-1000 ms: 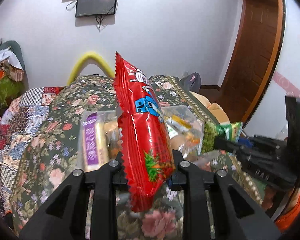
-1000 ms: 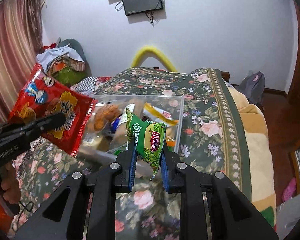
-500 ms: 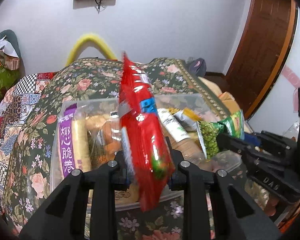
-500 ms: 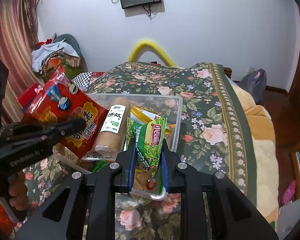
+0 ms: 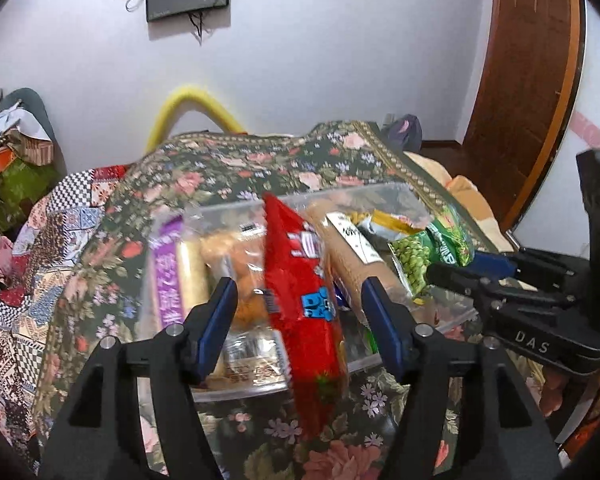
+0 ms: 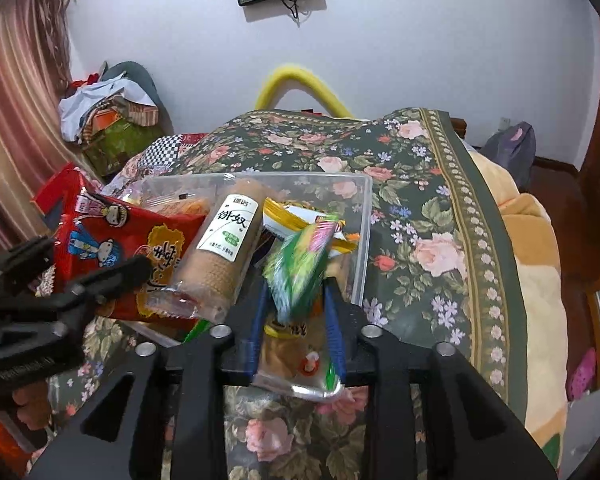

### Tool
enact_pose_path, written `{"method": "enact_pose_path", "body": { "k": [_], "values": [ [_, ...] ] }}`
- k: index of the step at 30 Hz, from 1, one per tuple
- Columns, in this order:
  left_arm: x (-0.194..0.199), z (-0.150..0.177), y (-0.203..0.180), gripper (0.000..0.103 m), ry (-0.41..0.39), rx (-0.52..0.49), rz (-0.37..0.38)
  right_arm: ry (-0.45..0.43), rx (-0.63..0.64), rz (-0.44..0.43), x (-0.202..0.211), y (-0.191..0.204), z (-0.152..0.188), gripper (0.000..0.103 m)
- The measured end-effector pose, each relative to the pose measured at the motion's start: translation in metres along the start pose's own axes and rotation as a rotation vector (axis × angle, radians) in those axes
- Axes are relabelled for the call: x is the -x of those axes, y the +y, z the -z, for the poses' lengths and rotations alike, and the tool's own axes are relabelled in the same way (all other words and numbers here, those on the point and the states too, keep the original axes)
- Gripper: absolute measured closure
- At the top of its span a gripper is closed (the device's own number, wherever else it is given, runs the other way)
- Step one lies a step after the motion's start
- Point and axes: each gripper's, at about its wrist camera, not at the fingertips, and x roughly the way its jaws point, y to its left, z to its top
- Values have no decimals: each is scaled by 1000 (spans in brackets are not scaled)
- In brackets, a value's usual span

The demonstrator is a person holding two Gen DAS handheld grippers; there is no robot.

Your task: Organize snacks

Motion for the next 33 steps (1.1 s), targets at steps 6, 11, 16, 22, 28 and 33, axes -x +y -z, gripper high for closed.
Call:
{"method": "enact_pose_path", "body": {
  "k": [6, 11, 16, 22, 28, 33],
  "values": [
    [45, -6, 5, 39, -84, 14, -17, -43, -2, 8, 28, 4, 1, 66],
    [98, -8, 4, 39, -183, 29, 3, -115, 17, 5, 70, 15, -4, 65],
    [166, -6, -2, 39, -317, 24, 3, -236, 48, -7, 134, 36, -6, 61],
    [234, 6, -10, 37, -428, 23, 4, -387, 76, -24, 207, 66, 5, 48],
    [277, 28, -16, 25, -498, 27, 1, -493, 84, -35, 253, 89, 24, 27],
    [289, 38, -19, 14, -513, 23, -5, -515, 90, -38, 264, 102, 35, 12]
  ]
}}
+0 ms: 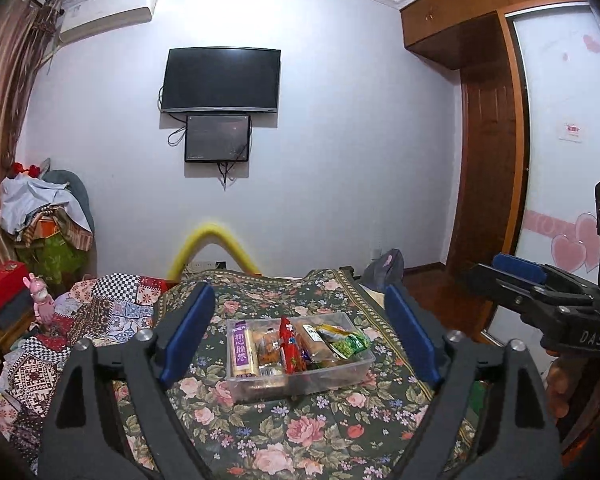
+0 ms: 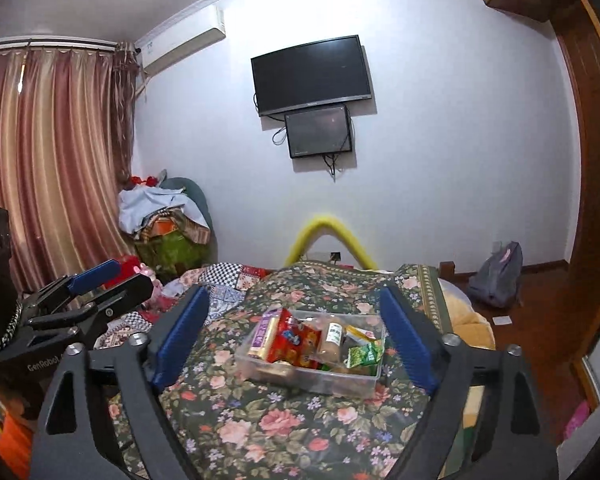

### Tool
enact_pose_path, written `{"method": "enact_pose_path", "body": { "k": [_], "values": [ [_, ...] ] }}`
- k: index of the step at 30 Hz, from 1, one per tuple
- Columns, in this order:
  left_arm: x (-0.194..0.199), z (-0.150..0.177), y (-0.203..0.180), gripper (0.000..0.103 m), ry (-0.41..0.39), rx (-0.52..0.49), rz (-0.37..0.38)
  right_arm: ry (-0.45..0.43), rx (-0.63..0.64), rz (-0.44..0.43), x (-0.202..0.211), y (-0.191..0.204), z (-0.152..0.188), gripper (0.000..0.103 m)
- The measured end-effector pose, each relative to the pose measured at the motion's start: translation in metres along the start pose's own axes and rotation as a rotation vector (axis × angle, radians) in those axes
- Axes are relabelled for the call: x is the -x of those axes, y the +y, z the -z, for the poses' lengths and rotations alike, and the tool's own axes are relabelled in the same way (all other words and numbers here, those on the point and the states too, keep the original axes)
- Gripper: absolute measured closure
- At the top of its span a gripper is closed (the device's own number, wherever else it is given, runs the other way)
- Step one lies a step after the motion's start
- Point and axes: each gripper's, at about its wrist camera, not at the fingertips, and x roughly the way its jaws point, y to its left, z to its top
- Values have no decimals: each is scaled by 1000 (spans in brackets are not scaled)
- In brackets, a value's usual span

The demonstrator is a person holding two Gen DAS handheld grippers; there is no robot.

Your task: Organize snacks

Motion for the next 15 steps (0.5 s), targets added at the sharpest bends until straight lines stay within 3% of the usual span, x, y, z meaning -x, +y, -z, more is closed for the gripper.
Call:
{"method": "enact_pose_path", "body": {
  "k": [2, 15],
  "values": [
    [6, 2, 0, 10, 4, -1, -1, -11, 5, 16, 3, 3, 3, 1],
    [16, 13, 6, 6, 8, 11, -22, -22, 57, 68, 10, 17, 11, 0]
  ]
}}
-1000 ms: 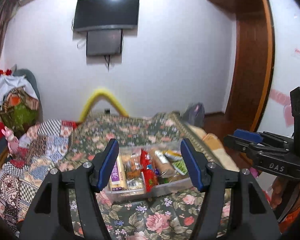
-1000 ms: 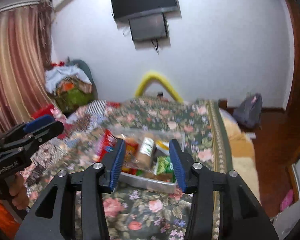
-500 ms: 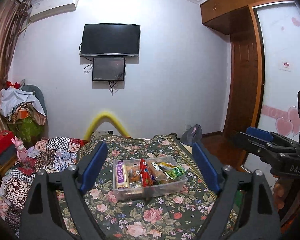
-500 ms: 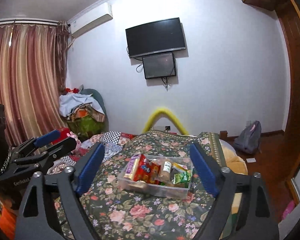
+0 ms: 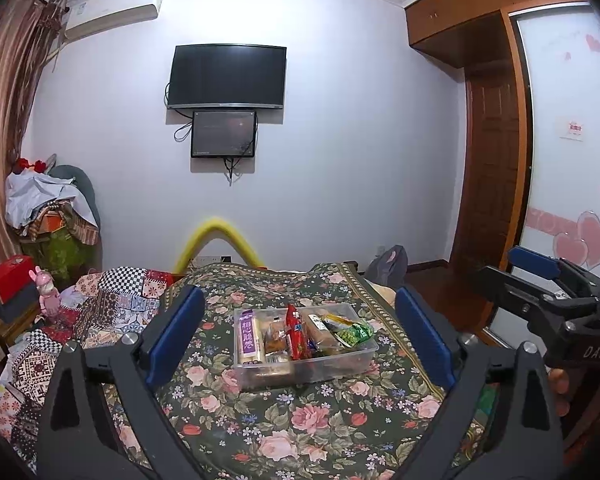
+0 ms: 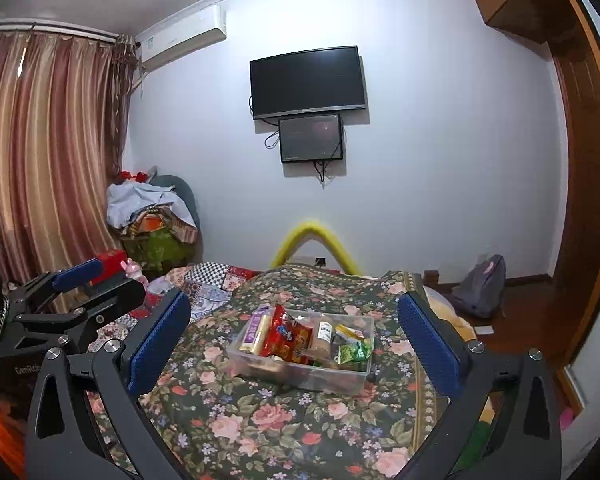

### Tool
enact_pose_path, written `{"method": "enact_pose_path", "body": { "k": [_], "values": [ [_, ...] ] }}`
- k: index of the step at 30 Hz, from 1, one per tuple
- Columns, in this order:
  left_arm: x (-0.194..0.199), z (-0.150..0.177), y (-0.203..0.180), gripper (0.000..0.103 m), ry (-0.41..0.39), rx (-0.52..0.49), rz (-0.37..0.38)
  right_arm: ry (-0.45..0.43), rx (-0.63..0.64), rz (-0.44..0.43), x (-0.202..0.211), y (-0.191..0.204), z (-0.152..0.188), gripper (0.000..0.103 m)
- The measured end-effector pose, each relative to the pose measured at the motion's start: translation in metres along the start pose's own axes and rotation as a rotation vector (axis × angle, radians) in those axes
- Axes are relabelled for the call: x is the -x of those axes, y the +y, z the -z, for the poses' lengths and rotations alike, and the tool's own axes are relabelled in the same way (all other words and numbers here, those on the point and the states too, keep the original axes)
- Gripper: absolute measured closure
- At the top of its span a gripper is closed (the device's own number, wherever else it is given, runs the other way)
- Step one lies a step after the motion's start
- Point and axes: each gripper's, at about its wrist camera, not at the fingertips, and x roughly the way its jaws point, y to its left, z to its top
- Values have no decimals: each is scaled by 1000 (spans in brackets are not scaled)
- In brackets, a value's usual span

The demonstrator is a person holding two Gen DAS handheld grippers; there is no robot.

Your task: Organize snacks

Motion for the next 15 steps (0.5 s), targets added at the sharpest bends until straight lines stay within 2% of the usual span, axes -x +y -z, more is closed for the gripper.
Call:
{"method": "enact_pose_path", "body": {
  "k": [15],
  "values": [
    [-2, 4, 1, 5, 20, 6, 15, 11, 5, -2, 2, 1, 4, 0]
  ]
}}
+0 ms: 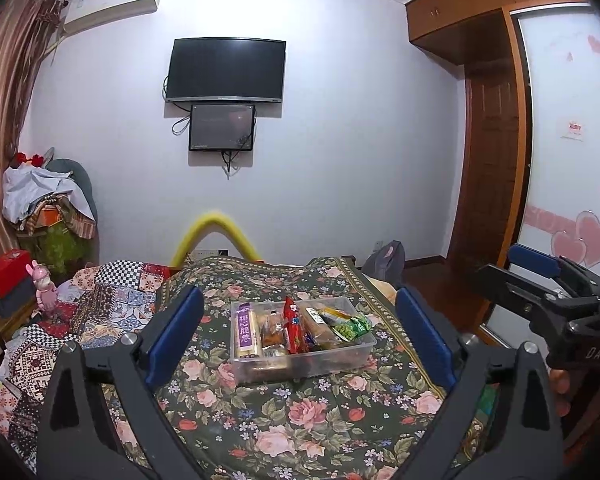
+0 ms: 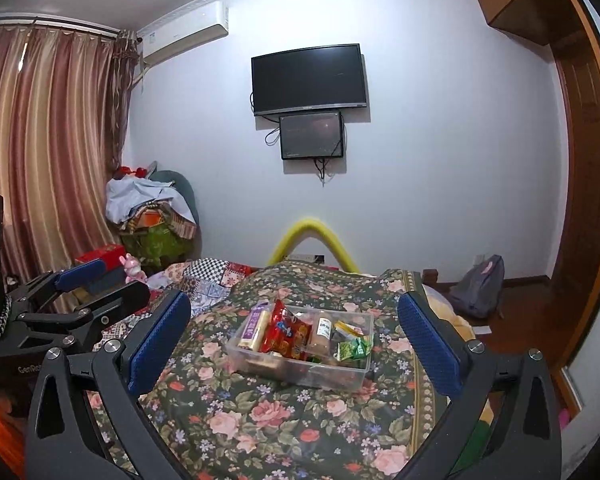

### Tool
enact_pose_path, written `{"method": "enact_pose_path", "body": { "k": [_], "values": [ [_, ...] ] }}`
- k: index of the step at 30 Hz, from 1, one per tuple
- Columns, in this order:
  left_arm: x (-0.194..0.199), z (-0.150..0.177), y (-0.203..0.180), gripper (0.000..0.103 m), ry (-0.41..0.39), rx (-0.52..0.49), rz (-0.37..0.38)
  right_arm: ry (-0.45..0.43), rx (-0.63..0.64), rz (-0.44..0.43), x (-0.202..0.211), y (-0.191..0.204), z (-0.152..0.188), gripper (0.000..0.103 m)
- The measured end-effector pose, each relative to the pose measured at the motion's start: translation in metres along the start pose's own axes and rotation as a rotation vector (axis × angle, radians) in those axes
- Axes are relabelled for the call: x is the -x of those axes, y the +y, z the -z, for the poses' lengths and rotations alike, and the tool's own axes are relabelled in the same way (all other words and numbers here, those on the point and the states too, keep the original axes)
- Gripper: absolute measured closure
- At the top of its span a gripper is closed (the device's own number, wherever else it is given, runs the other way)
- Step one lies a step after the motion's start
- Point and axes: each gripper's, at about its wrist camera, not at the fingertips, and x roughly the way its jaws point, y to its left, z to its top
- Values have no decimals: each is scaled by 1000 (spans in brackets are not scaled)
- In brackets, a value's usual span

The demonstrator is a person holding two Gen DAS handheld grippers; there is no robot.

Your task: Organize snacks

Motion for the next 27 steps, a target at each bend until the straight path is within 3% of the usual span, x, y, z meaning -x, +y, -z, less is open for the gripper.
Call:
{"method": "enact_pose_path", "body": {
  "k": [27],
  "values": [
    [4, 2, -1, 5, -2, -5, 23, -2, -12, 25, 4, -2, 2, 0]
  ]
}}
